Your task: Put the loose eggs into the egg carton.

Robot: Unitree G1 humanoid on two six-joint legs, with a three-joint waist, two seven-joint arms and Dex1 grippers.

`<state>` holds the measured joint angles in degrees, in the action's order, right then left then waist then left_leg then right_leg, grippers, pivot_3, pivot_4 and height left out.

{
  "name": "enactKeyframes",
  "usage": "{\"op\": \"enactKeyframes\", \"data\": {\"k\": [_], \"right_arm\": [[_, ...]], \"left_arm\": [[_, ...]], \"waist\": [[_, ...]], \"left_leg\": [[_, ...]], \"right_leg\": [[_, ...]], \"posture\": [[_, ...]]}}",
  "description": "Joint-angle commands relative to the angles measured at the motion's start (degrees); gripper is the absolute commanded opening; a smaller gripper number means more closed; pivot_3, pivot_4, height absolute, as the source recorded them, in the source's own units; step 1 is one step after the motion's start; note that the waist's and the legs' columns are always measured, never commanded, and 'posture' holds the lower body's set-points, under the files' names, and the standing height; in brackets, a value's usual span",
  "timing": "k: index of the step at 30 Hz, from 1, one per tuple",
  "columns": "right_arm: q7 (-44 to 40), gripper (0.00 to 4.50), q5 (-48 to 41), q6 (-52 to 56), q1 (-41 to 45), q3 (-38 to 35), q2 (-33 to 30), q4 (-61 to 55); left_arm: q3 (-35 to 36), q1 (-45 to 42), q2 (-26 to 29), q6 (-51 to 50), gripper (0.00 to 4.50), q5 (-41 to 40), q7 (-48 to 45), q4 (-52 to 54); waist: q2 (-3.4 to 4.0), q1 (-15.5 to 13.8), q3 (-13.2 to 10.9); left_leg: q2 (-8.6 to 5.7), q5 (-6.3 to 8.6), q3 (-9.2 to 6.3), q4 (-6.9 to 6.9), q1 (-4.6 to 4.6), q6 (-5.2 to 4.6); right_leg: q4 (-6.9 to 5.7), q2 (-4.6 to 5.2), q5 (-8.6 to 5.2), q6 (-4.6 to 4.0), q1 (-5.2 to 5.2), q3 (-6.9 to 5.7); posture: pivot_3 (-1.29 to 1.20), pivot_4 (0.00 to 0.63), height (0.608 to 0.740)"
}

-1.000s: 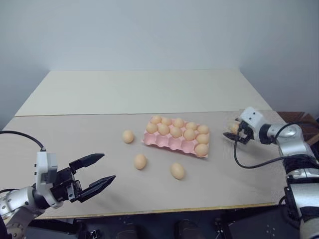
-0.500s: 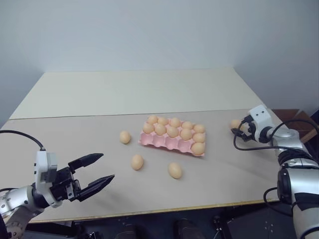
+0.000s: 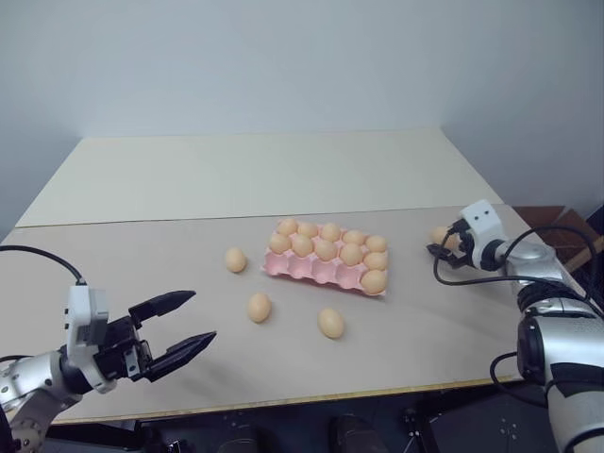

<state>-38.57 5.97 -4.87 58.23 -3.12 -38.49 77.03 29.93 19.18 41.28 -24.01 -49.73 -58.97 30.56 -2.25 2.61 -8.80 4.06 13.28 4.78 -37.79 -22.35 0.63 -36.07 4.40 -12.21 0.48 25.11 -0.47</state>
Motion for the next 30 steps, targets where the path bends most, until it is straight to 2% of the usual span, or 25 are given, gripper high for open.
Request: {"op": "enactKeyframes", "data": {"k": [1, 28, 30], "right_arm": [[0.77, 4.49, -0.18, -1.45, 2.09, -1.12, -0.61, -0.74], [0.10, 4.49, 0.54, -0.52, 2.22, -0.89, 1.53, -0.29], [-0.01, 4.11, 0.39, 0.14, 2.34, -1.04, 1.81, -0.18]], "left_arm": [[0.81, 0.00, 0.09, 0.14, 4.50, -1.02, 0.20, 1.28], [0.51, 0.66, -0.21, 0.26, 4.50, -1.12, 0.80, 1.95], [0.56, 0.61, -0.06, 0.21, 4.50, -1.13, 0.67, 1.78]], "waist": [[0.00, 0.00, 0.00], [0.00, 0.04, 0.00], [0.00, 0.03, 0.00]], "left_leg": [[0.00, 0.00, 0.00, 0.00, 0.00, 0.00], [0.00, 0.00, 0.01, 0.00, 0.01, 0.00], [0.00, 0.00, 0.01, 0.00, 0.00, 0.00]], "right_leg": [[0.00, 0.00, 0.01, 0.00, 0.00, 0.00], [0.00, 0.00, 0.01, -0.02, 0.00, 0.01], [0.00, 0.00, 0.02, -0.02, 0.00, 0.01]], "posture": [[0.00, 0.150, 0.740], [0.00, 0.150, 0.740], [0.00, 0.150, 0.740]]}}
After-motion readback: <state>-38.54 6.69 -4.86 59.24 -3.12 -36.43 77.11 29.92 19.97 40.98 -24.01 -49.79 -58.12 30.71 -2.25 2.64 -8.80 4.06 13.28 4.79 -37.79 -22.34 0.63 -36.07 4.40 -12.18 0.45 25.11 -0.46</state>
